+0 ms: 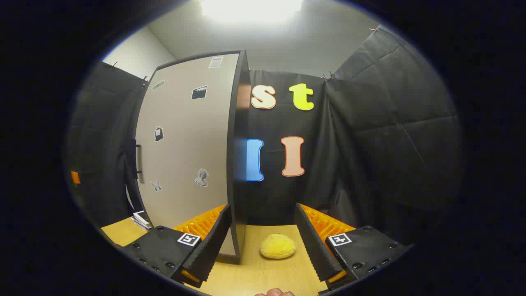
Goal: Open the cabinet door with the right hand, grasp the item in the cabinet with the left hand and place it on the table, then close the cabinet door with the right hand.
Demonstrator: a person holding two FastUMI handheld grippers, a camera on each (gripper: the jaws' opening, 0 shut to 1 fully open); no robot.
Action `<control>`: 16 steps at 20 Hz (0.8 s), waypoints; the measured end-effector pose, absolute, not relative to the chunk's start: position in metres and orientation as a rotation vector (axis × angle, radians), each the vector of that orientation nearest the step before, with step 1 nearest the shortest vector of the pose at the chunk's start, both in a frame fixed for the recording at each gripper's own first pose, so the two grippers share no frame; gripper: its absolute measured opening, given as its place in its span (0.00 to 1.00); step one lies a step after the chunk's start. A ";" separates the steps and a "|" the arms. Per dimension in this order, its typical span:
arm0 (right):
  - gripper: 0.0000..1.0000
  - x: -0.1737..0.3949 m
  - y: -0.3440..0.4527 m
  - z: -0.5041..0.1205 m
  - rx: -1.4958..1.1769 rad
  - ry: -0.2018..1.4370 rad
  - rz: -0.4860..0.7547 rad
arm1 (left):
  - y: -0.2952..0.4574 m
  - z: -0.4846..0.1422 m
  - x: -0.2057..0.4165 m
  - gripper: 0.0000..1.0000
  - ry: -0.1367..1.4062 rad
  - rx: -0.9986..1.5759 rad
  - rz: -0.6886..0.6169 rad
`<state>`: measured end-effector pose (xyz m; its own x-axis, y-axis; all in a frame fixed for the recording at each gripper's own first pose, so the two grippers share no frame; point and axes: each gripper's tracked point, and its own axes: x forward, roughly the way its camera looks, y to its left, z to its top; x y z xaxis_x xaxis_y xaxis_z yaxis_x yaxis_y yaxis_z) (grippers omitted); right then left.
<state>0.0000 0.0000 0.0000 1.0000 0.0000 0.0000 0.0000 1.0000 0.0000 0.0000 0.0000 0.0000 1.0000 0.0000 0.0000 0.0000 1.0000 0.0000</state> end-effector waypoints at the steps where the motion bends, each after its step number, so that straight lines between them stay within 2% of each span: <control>1: 0.97 0.000 0.000 -0.003 0.004 0.002 -0.003 | -0.005 0.000 0.005 0.96 -0.009 0.000 -0.009; 2: 0.97 0.000 -0.001 -0.005 0.012 -0.002 -0.012 | -0.010 0.005 0.011 0.91 -0.027 0.000 -0.030; 6: 0.97 -0.003 0.005 0.000 0.009 -0.015 -0.026 | -0.004 0.018 0.035 0.93 -0.042 0.028 -0.053; 7: 0.97 -0.004 0.005 0.007 -0.011 -0.042 -0.032 | 0.000 0.025 0.039 0.91 -0.058 0.041 -0.050; 8: 0.94 -0.005 0.005 0.011 -0.031 -0.051 -0.043 | 0.006 0.026 0.043 0.94 -0.061 0.046 -0.039; 9: 0.94 -0.007 0.008 0.012 -0.036 -0.049 -0.046 | 0.009 0.022 0.046 0.91 -0.051 0.044 -0.043; 10: 0.94 -0.008 0.012 0.013 -0.026 -0.045 -0.046 | 0.008 0.022 0.050 0.93 -0.041 0.038 -0.063; 15: 0.97 -0.001 0.046 0.008 0.043 -0.018 -0.052 | 0.033 0.042 0.071 0.91 -0.046 0.027 -0.098; 16: 0.97 0.001 0.053 0.006 0.050 -0.004 -0.056 | 0.041 0.047 0.076 0.93 -0.052 0.034 -0.099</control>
